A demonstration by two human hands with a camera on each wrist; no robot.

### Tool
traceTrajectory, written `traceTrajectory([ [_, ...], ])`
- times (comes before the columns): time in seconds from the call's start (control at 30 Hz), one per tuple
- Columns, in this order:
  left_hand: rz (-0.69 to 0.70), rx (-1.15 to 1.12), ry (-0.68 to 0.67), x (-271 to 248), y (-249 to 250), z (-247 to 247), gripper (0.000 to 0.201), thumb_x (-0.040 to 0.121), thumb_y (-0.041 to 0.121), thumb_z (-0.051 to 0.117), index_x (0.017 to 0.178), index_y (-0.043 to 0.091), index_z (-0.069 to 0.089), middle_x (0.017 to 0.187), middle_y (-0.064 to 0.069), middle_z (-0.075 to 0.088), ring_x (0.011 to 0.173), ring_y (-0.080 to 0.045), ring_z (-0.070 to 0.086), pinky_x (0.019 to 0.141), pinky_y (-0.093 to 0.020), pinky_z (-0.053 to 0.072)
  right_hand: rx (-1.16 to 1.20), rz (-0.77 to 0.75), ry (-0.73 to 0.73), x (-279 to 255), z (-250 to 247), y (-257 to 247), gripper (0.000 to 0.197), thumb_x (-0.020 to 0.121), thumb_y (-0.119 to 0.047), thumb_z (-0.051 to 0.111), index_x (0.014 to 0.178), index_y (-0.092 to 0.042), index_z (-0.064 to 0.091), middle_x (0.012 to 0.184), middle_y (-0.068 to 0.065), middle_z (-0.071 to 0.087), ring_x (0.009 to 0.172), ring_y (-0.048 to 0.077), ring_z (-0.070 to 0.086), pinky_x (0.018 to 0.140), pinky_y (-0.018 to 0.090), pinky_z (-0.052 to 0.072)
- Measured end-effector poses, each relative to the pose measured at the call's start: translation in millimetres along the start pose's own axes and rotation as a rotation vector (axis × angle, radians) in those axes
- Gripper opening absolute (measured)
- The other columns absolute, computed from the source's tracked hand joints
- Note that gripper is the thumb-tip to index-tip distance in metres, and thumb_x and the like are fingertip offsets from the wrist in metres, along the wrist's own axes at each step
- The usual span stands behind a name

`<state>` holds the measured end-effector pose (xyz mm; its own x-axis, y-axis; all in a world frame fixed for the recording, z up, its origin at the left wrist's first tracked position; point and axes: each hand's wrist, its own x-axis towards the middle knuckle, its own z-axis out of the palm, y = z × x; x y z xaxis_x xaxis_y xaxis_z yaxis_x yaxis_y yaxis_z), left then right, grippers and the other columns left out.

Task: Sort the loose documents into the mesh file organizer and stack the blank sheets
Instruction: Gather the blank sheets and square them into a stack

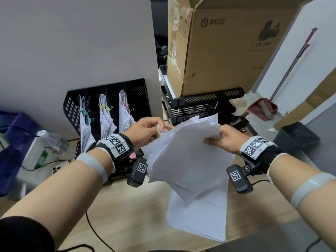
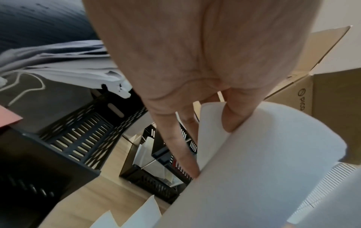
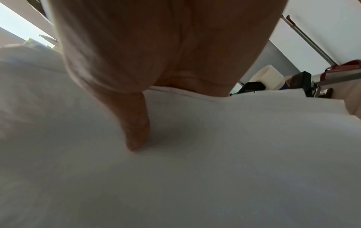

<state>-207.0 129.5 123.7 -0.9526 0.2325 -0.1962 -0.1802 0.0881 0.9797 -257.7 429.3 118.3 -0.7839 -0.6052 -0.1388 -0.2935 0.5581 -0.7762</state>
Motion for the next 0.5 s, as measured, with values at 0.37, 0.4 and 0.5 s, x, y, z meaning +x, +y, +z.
traceTrajectory([
  [0.37, -0.027, -0.106, 0.272, -12.3, -6.2, -15.4, 0.018, 0.1, 0.006, 0.055, 0.108, 0.006, 0.072, 0.098, -0.017, 0.065, 0.08, -0.023, 0.059, 0.071, -0.032, 0.051, 0.131, 0.145, 0.319, 2.1, 8.2, -1.4, 0.031, 0.089, -0.027, 0.068, 0.092, 0.003, 0.07, 0.094, 0.023, 0.071, 0.095, 0.037, 0.067, 0.078, 0.039, 0.051],
  [0.4, -0.048, -0.177, 0.252, -10.7, -7.3, -14.5, 0.026, 0.104, 0.023, 0.052, 0.114, 0.009, 0.071, 0.105, -0.017, 0.062, 0.087, -0.024, 0.056, 0.079, -0.036, 0.049, 0.164, 0.155, 0.366, 1.3, 7.4, -2.2, 0.027, 0.09, -0.024, 0.068, 0.093, 0.003, 0.07, 0.095, 0.022, 0.071, 0.095, 0.035, 0.067, 0.076, 0.036, 0.05],
  [0.5, -0.103, -0.301, 0.169, -6.4, -15.2, -9.3, 0.073, 0.092, 0.075, 0.034, 0.139, 0.024, 0.058, 0.134, -0.007, 0.064, 0.119, -0.025, 0.059, 0.113, -0.045, 0.04, 0.234, 0.178, 0.463, -4.5, 7.9, -9.5, 0.016, 0.091, -0.02, 0.066, 0.096, -0.005, 0.068, 0.097, 0.013, 0.07, 0.086, 0.018, 0.064, 0.078, 0.03, 0.047],
])
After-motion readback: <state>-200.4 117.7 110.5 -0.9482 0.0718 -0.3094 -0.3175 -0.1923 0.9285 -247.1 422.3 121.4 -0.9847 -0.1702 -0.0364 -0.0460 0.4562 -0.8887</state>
